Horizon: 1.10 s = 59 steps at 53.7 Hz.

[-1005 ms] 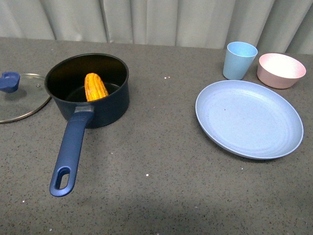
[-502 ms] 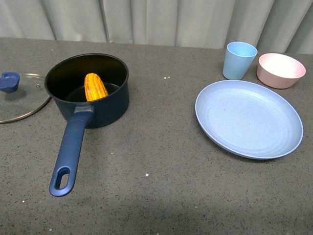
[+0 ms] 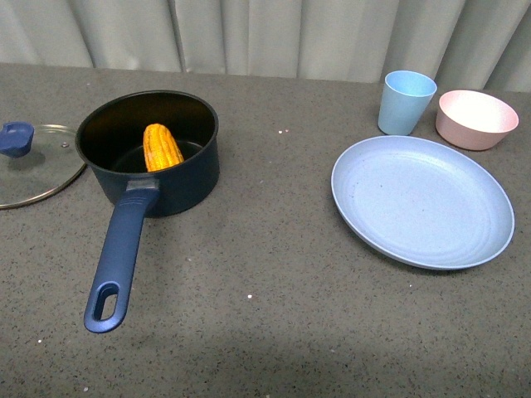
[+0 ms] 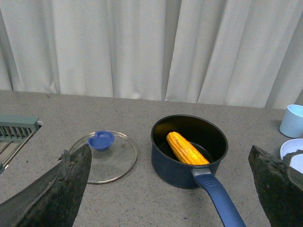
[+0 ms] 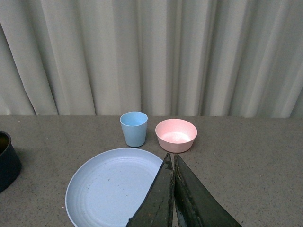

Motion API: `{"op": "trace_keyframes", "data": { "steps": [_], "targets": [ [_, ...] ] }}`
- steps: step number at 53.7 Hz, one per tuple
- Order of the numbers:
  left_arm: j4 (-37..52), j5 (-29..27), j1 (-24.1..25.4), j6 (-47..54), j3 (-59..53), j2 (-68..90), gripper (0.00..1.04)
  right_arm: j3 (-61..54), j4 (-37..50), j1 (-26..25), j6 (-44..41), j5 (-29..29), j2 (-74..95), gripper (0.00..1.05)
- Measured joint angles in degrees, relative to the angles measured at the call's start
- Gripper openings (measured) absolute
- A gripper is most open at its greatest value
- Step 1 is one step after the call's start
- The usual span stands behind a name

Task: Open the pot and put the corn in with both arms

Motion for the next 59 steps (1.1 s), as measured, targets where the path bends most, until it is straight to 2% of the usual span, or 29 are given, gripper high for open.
{"op": "trace_keyframes", "data": {
  "steps": [17,20,22,31,43,47,55,59],
  "targets": [
    [0.0,0.0,0.0,0.0,0.0,0.0,0.98,0.0,-4.3,0.0,0.0,0.0,-4.3,0.01],
    [0.0,0.0,0.0,0.0,0.0,0.0,0.98,0.0,-12.2,0.0,0.0,-0.2,-10.2,0.01],
    [0.0,0.0,0.0,0.0,0.0,0.0,0.98,0.0,-14.0,0.0,0.0,-0.1,-12.9,0.01],
    [0.0,0.0,0.0,0.0,0.0,0.0,0.98,0.0,-14.3,0.0,-0.1,-0.1,-13.9,0.02],
    [0.0,0.0,0.0,0.0,0.0,0.0,0.98,0.0,-14.3,0.0,-0.1,-0.1,-13.9,0.57],
    [0.0,0.0,0.0,0.0,0.0,0.0,0.98,0.0,-14.3,0.0,-0.1,-0.1,-13.9,0.71],
    [0.0,0.0,0.0,0.0,0.0,0.0,0.98,0.0,-14.3,0.0,-0.1,-0.1,-13.9,0.96],
    [0.0,0.0,0.0,0.0,0.0,0.0,0.98,0.0,-14.3,0.0,-0.1,-0.1,-13.9,0.95]
  ]
}}
